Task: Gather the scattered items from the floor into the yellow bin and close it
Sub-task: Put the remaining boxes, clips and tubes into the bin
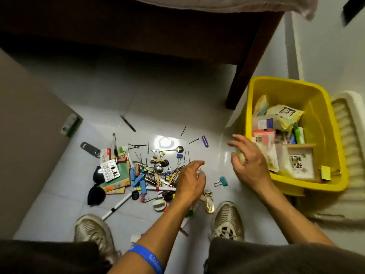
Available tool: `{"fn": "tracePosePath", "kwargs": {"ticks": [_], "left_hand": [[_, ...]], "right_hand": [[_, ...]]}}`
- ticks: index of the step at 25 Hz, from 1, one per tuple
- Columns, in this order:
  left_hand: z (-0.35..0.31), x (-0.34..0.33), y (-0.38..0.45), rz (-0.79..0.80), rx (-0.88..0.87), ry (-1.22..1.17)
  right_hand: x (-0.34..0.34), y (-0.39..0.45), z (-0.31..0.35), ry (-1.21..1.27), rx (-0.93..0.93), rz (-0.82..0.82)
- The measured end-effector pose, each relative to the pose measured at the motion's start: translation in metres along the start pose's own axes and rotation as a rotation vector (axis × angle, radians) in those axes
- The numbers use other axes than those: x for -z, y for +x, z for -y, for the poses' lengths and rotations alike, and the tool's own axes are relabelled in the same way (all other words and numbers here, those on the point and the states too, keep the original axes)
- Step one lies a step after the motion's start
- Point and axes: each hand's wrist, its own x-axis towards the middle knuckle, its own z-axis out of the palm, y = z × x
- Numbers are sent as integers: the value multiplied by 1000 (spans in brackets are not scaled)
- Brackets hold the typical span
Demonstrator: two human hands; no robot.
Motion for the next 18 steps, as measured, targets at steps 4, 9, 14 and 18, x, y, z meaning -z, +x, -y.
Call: {"fn": "tracePosePath", "kwargs": {"ticks": [4, 9, 14, 18], "left_hand": [[77, 35, -23, 41, 208, 164], [138, 71, -5, 108, 297, 489], [174, 59, 9, 278, 251, 734], [175, 58, 19, 217, 101, 686]], "right_hand": [[-82, -14, 36, 69, 21, 578], [-173, -13, 49, -383, 127, 896], [-220, -21, 51, -671, 219, 878], [-225, -20, 53, -658, 306, 815]]}}
